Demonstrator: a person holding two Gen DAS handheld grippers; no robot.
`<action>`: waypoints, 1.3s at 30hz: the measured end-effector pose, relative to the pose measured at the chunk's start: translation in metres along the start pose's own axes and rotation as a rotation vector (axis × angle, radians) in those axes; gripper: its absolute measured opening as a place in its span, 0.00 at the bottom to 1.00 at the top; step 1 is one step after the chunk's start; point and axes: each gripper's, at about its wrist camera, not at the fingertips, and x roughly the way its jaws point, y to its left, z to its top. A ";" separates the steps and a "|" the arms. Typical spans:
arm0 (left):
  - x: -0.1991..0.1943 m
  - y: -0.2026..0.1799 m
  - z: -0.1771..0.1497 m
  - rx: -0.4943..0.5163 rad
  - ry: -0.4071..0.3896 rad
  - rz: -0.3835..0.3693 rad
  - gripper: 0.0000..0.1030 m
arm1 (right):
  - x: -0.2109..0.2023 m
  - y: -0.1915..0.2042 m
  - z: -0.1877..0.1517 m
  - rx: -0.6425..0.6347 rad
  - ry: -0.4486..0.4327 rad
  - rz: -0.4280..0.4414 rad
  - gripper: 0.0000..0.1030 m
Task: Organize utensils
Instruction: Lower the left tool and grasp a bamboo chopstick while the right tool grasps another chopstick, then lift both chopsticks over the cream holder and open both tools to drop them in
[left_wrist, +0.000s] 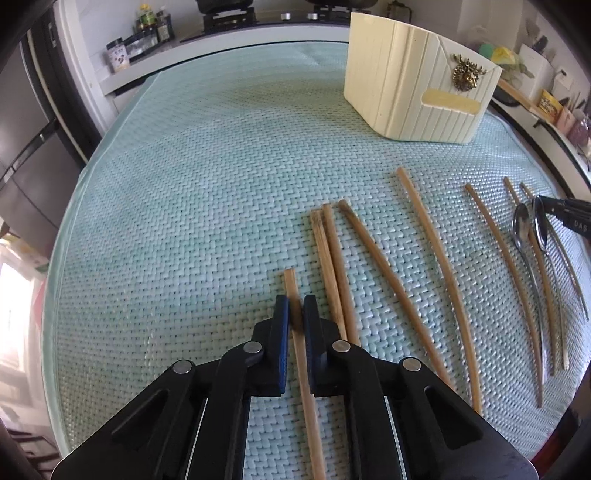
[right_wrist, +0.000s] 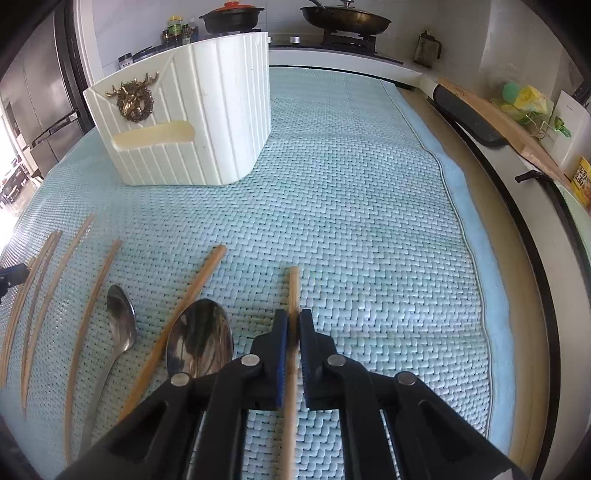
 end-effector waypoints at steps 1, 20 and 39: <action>0.000 0.000 0.001 -0.002 -0.003 -0.005 0.05 | -0.001 -0.003 0.000 0.020 -0.006 0.017 0.06; -0.183 0.039 0.040 -0.168 -0.421 -0.216 0.05 | -0.210 0.017 0.013 0.074 -0.471 0.239 0.06; -0.205 -0.015 0.240 -0.122 -0.589 -0.257 0.04 | -0.225 0.048 0.200 0.023 -0.719 0.243 0.06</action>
